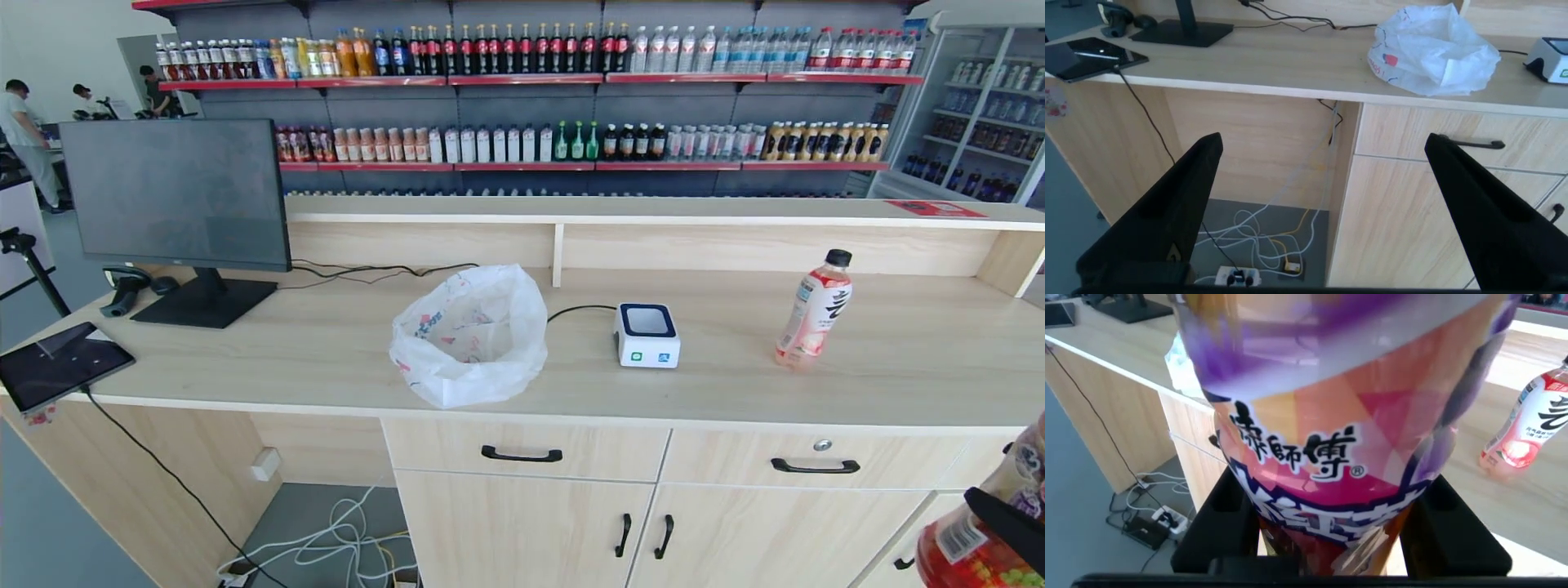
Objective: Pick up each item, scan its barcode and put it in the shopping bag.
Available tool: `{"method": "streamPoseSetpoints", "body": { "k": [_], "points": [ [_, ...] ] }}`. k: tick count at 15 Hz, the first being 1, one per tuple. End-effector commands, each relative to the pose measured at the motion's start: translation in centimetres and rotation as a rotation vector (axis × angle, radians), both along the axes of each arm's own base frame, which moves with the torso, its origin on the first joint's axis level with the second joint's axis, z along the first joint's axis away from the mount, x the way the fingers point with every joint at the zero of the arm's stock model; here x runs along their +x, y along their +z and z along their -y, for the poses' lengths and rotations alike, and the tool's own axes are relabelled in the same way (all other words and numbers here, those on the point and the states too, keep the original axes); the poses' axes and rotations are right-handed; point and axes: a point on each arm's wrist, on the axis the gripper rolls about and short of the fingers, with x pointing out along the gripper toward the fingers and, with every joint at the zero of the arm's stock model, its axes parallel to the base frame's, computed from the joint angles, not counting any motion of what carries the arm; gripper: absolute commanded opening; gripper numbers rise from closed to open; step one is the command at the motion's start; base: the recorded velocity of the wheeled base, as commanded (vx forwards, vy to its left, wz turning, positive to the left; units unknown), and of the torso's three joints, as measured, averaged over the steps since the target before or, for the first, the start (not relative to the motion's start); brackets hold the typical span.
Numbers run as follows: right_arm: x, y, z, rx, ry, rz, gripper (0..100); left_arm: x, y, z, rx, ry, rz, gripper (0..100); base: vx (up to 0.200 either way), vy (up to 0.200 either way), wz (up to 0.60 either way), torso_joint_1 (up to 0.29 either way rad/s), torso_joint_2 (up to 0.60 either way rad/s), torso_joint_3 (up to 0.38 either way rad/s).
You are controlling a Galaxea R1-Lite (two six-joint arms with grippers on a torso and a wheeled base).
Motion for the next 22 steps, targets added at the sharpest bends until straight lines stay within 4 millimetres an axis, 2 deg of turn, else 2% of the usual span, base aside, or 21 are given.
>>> {"method": "streamPoseSetpoints", "body": {
  "k": [1,7,12,20,22],
  "points": [
    [0.1,0.0,0.0,-0.002,-0.001,-0.007,0,0.0,0.0,0.0,-0.002,0.001,-0.001,100,0.000,0.200,0.00,-0.022,-0.03,0.007],
    [0.2,0.1,0.0,-0.005,-0.020,-0.004,0,0.0,0.0,0.0,-0.005,0.001,-0.001,100,0.000,0.200,0.00,0.011,0.01,0.002],
    [0.1,0.1,0.1,-0.002,-0.032,-0.021,0,0.0,0.0,0.0,-0.001,0.000,-0.001,100,0.000,0.000,0.00,0.000,0.00,0.000],
    [0.2,0.4,0.0,-0.008,-0.027,-0.047,0,0.0,0.0,0.0,-0.001,0.001,-0.001,100,0.000,0.000,0.60,0.004,0.00,0.005],
    [0.8,1.1,-0.1,-0.012,-0.032,-0.068,0,0.0,0.0,0.0,-0.001,0.001,-0.001,100,0.000,0.000,0.00,0.000,0.00,0.000]
  ]
}}
